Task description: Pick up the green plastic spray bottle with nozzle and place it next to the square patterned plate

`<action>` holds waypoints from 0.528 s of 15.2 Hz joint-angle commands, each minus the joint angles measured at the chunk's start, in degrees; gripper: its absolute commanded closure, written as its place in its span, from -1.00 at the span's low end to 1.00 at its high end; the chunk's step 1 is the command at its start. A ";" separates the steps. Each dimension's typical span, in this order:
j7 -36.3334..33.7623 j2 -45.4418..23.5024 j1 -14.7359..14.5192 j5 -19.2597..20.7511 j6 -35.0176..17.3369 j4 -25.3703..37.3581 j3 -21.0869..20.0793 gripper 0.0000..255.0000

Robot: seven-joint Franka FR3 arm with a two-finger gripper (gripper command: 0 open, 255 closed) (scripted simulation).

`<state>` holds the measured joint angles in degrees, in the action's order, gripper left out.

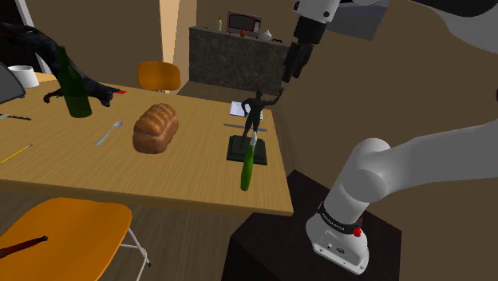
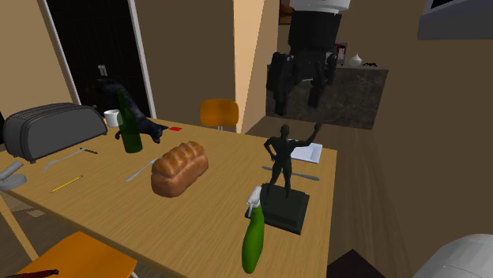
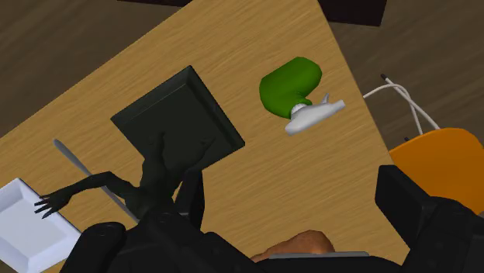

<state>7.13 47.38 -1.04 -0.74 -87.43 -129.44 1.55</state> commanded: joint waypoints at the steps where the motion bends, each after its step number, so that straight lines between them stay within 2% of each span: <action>1: 0.00 0.00 0.00 0.00 0.00 0.00 0.00 -1.00; 8: -19.43 14.09 4.24 -3.43 -13.36 -20.53 -11.22 -1.00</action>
<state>-9.12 60.24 2.61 -3.50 -98.68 -147.70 -7.79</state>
